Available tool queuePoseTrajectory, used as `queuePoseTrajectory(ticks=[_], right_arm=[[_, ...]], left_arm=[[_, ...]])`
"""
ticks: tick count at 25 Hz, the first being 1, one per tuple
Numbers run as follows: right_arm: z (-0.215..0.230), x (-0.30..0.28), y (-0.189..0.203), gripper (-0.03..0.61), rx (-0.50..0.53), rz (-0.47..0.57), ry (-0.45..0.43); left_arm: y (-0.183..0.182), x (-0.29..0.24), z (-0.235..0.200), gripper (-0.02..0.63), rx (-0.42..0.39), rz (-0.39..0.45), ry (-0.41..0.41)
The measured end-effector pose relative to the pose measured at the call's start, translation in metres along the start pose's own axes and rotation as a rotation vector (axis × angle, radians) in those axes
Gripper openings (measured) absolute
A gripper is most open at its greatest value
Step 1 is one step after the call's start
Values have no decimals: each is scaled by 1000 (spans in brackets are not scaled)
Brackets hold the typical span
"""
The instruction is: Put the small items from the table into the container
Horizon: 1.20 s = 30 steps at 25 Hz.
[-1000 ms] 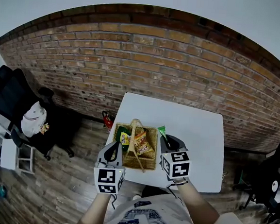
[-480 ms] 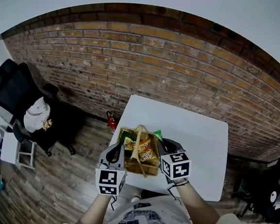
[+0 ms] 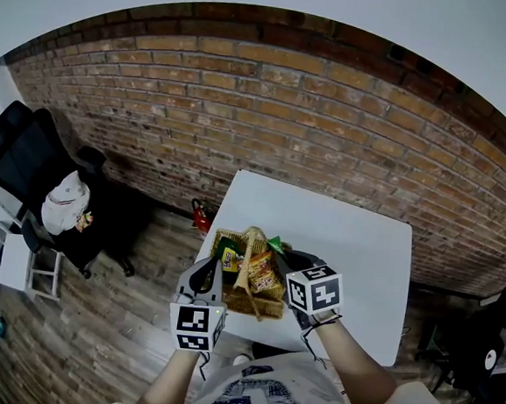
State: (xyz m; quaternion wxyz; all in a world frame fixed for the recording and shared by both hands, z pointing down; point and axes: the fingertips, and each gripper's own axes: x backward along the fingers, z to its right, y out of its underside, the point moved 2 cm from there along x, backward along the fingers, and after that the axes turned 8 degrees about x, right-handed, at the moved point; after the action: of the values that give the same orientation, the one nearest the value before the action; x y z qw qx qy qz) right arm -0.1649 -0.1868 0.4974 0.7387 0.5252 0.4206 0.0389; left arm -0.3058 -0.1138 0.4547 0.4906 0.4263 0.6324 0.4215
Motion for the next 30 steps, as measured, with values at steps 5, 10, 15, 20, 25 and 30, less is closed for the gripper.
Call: queuePoseTrajectory(ticks=[5,10,15,20,25,30], right_arm=[[0,-5,2,52,-24,-30,-22],[2,-10,3,52,-34,-53,-36],[3,-15,3,53,-42,-64,-42],[0,-18,5,54,-42,-67,-61],[1,-18,5,54,-44,-56,-55],[2,-18,3,55,-49,-28,-54]], left_arm=[[-2,-2,-1,51,6,10,-5],[0,-3,-2,51,12,9,-12],[1,-4,-4,51,15,12,-18],[1,-4,-4,51,19,13,-20],[3,-5,-5,51,23,12,-20],[5,-6,-4,51,27,9,-18]])
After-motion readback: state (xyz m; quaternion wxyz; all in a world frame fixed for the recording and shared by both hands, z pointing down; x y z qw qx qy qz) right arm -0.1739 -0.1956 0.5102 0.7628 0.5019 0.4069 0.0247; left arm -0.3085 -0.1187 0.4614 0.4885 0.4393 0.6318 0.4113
